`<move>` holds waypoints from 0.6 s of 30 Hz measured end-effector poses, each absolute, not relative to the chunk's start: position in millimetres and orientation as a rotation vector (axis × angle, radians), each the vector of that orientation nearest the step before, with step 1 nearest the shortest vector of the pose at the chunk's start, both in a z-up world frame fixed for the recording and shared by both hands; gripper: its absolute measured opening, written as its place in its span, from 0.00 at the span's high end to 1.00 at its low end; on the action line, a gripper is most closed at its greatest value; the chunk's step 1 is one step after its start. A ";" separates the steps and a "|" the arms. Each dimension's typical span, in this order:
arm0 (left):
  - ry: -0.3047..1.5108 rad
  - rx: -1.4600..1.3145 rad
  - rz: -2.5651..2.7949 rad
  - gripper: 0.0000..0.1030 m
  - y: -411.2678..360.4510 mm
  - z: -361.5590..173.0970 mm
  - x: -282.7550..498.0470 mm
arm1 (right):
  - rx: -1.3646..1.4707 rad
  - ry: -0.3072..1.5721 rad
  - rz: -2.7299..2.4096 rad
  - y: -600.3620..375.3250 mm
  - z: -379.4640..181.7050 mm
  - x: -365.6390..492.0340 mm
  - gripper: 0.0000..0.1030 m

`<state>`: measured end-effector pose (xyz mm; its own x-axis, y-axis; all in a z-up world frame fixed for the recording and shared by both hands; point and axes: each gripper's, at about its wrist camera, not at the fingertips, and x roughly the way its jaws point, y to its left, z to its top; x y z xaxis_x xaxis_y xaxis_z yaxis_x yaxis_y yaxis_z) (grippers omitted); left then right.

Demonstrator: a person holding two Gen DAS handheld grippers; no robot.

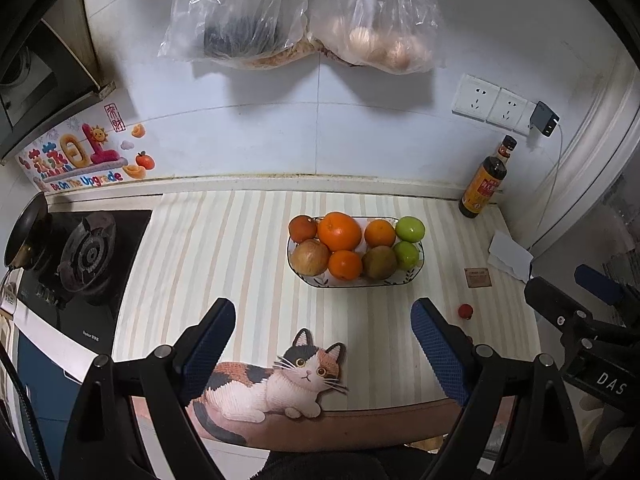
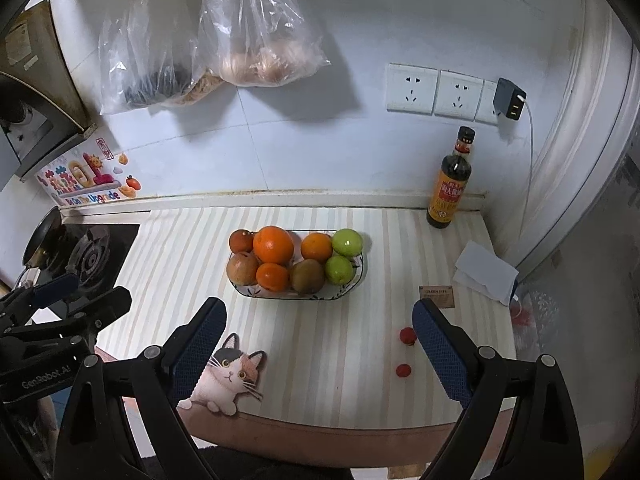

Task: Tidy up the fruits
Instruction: 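Lift both open tools up away from the plate, then grasp a red tomato with the right tool while the left tool grasps another tomato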

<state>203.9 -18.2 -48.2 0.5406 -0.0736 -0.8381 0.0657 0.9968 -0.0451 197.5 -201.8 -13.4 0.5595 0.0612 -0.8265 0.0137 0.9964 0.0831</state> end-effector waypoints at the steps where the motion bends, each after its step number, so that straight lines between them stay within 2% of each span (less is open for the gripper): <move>1: 1.000 -0.011 -0.083 0.13 -18.3 -49.1 204.6 | 0.090 0.978 0.029 -203.1 -13.9 198.2 0.06; 5: 1.004 -0.029 -0.085 0.13 -18.0 -52.4 209.3 | 0.120 0.978 0.033 -207.9 -17.1 202.8 0.06; 8: 1.004 -0.030 -0.091 0.00 -21.4 -57.9 219.1 | 0.155 0.975 0.032 -217.4 -22.6 209.9 0.06; 15: 1.023 0.031 -0.068 0.00 -49.4 -91.7 253.5 | 0.285 1.048 -0.052 -275.9 -69.0 232.8 0.06; 18: 1.062 0.089 -0.071 0.00 -71.2 -117.6 269.6 | 0.326 1.098 -0.124 -308.5 -104.9 239.0 0.06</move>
<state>269.6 -71.2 -117.6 0.4856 -0.0154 -0.8740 0.1014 0.9941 0.0388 239.0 -308.5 -104.9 0.4544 0.0619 -0.8886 0.2578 0.9457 0.1977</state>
